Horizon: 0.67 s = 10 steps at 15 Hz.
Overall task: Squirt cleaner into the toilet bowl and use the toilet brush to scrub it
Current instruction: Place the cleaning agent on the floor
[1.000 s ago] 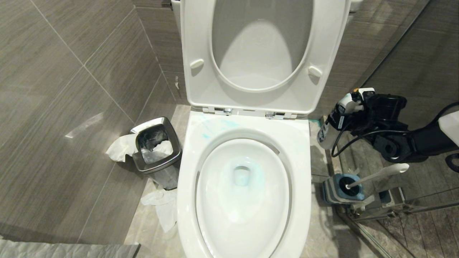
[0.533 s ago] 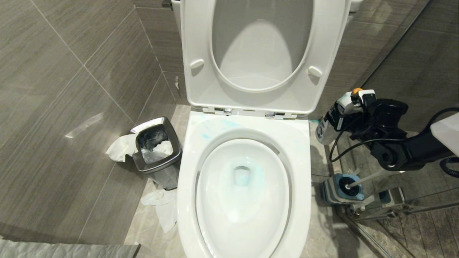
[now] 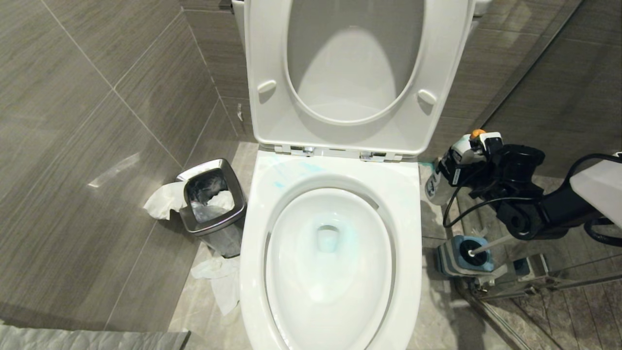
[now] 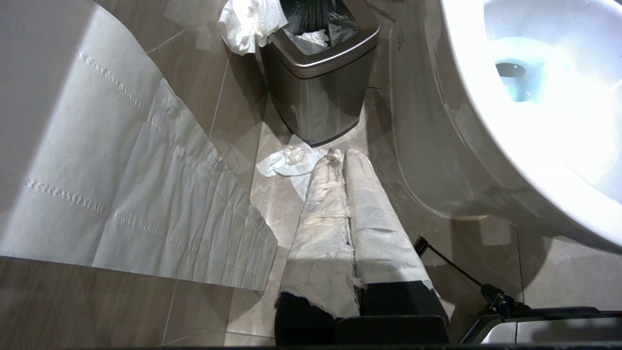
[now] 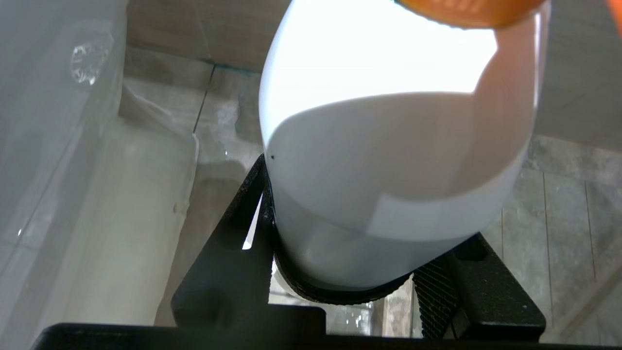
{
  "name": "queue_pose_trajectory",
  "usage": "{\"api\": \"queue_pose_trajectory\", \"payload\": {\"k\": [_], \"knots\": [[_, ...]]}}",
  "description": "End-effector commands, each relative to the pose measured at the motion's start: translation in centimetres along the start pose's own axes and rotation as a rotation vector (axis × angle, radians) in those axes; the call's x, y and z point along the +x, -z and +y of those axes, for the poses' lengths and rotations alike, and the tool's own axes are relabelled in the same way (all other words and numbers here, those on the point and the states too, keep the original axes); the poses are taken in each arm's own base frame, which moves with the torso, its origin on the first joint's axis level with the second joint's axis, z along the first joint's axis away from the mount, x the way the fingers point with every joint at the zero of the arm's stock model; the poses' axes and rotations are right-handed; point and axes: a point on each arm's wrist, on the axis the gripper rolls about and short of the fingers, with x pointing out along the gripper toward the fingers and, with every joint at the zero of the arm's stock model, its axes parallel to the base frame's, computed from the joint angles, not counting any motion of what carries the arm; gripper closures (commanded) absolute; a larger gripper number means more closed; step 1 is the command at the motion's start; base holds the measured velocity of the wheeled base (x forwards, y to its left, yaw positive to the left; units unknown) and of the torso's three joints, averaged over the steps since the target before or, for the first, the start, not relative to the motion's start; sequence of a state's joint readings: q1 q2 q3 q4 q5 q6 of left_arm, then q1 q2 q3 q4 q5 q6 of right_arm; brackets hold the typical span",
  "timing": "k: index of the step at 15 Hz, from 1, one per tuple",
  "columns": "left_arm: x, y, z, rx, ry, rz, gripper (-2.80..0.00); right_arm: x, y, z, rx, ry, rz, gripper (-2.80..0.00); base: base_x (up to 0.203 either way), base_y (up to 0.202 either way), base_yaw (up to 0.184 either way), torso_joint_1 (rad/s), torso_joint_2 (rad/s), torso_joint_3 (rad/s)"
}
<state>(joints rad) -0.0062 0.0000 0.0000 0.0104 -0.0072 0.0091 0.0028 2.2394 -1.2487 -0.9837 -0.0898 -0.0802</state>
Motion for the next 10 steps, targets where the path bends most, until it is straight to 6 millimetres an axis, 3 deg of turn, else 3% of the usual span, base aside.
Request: {"api": "queue_pose_trajectory", "payload": {"k": [1, 10], "knots": [[0.01, 0.0, 0.0, 0.0, 0.0, 0.002, 0.0, 0.24, 0.62, 0.08, 0.0, 0.0, 0.005, 0.0, 0.0, 0.0, 0.0, 0.0, 0.0, 0.0], [-0.01, 0.0, 0.0, 0.002, 0.001, 0.001, 0.0, 0.3, 0.81, 0.47, 0.001, -0.016, 0.007, 0.0, 0.0, 0.0, 0.0, 0.0, 0.0, 0.0]]}}
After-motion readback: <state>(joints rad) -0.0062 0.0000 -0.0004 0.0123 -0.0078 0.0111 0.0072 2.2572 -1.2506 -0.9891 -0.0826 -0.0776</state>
